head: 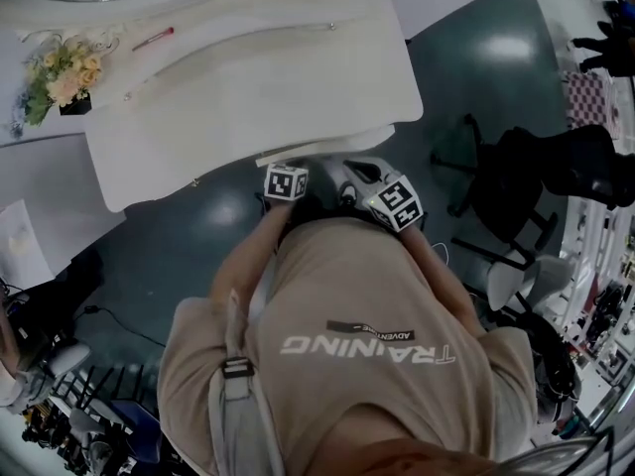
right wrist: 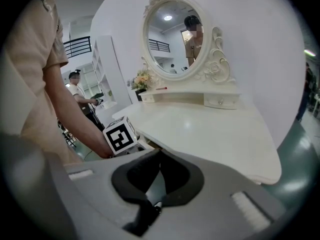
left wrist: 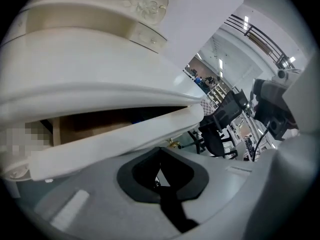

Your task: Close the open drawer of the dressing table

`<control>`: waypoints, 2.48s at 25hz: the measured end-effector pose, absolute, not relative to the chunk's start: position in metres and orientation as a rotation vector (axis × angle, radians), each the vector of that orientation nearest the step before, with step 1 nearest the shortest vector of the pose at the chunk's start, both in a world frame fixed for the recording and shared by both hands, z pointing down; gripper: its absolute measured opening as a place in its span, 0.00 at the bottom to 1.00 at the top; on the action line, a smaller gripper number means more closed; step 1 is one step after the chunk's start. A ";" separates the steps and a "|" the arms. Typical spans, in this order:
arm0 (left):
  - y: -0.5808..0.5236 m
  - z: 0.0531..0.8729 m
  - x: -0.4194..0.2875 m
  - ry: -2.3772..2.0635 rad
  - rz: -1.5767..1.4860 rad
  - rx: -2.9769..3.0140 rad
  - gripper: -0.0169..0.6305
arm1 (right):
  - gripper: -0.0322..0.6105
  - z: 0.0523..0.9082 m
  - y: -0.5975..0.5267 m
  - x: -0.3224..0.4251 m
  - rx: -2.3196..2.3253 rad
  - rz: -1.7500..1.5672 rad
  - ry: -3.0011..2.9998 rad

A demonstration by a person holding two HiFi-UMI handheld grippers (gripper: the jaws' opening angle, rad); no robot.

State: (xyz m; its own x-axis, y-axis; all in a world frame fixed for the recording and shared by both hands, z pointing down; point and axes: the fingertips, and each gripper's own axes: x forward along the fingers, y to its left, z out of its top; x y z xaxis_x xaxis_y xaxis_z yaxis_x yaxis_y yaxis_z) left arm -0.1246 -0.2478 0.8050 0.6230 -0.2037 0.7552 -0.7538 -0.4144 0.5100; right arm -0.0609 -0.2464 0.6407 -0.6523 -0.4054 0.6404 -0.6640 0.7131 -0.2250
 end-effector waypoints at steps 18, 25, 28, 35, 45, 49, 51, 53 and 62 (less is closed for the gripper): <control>-0.305 0.798 -0.132 -0.960 0.649 1.829 0.04 | 0.06 0.638 -0.294 -0.053 0.762 0.597 -2.440; -0.319 0.798 -0.128 -1.123 0.627 1.741 0.04 | 0.06 0.629 -0.344 -0.032 0.570 0.554 -2.512; -0.324 0.797 -0.128 -1.181 0.649 1.736 0.04 | 0.06 0.627 -0.371 -0.025 0.495 0.526 -2.543; -0.333 0.798 -0.126 -1.243 0.662 1.743 0.04 | 0.06 0.654 -0.410 -0.012 0.427 0.540 -2.566; -0.293 0.770 -0.136 -1.221 0.674 1.776 0.04 | 0.06 0.634 -0.369 -0.014 0.489 0.499 -2.540; -0.268 0.752 -0.138 -1.151 0.724 1.889 0.04 | 0.06 0.625 -0.340 -0.018 0.615 0.586 -2.516; -0.246 0.750 -0.148 -1.106 0.735 1.925 0.04 | 0.06 0.627 -0.319 -0.024 0.688 0.649 -2.497; -0.224 0.749 -0.160 -1.069 0.749 1.961 0.04 | 0.06 0.630 -0.292 -0.030 0.732 0.679 -2.469; -0.193 0.737 -0.160 -1.022 0.765 2.158 0.04 | 0.06 0.637 -0.195 0.018 0.973 0.732 -2.336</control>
State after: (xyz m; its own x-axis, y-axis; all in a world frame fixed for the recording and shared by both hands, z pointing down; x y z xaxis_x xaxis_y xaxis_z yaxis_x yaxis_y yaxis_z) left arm -0.1597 -0.1929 0.7368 0.5323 -0.4524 0.7156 -0.8140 -0.5058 0.2857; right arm 0.0178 -0.1953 0.6366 -0.6184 -0.4792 0.6228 -0.7489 0.5996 -0.2822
